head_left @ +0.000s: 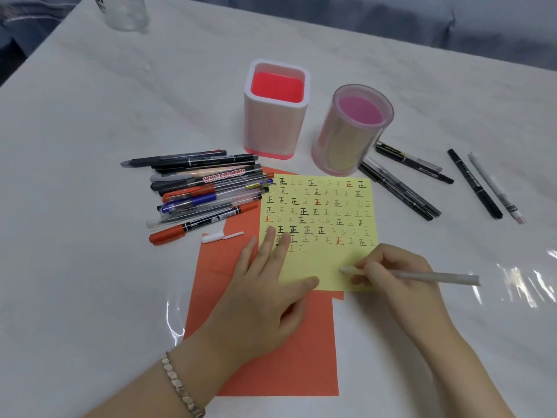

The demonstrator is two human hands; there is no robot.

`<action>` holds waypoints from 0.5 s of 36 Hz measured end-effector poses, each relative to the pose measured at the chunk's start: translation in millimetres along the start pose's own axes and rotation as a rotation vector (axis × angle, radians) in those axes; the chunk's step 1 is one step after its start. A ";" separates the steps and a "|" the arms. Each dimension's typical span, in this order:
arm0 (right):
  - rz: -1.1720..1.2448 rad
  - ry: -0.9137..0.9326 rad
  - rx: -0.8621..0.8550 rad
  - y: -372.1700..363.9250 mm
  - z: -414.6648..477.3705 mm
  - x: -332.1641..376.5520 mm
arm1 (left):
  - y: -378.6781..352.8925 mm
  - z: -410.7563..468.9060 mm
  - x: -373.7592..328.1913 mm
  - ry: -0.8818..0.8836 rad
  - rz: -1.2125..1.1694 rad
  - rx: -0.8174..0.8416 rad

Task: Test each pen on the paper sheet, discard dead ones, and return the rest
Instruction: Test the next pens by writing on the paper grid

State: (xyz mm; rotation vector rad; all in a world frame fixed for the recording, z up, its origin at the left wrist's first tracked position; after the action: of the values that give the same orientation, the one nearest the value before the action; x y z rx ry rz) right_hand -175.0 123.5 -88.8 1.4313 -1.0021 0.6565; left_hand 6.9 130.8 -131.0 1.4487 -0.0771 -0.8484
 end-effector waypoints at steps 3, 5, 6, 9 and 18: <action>-0.030 -0.014 -0.077 7.2 -2.7 -4.1 | 0.4 0.2 -0.2 -0.001 -0.002 -0.001; -0.019 -0.020 -0.063 10.1 -2.4 -5.9 | 0.9 0.6 -0.6 -0.003 0.004 0.004; -0.019 -0.025 -0.046 10.5 -2.3 -6.4 | 1.1 0.8 -0.7 -0.005 0.009 0.006; -0.052 -0.021 -0.100 16.7 -4.1 -5.0 | 0.7 0.2 -0.2 -0.012 0.014 0.012; 0.094 0.010 -0.051 -3.5 -11.0 10.0 | 24.4 -2.2 16.4 0.109 -0.041 -0.186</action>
State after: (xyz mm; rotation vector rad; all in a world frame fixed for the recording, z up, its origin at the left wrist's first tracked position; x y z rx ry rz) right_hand -165.5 132.0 -80.4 1.3412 -1.0759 0.7015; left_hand 30.9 121.0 -117.0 1.3226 0.1119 -0.7870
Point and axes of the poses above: each hand's wrist, its own z-axis towards the middle knuckle, its own y-axis out of the back of the hand, x = y × z, the point moved 4 cm from there along z, towards the middle knuckle, and after that the axes turned 1 degree about z, right-handed, at the moved point
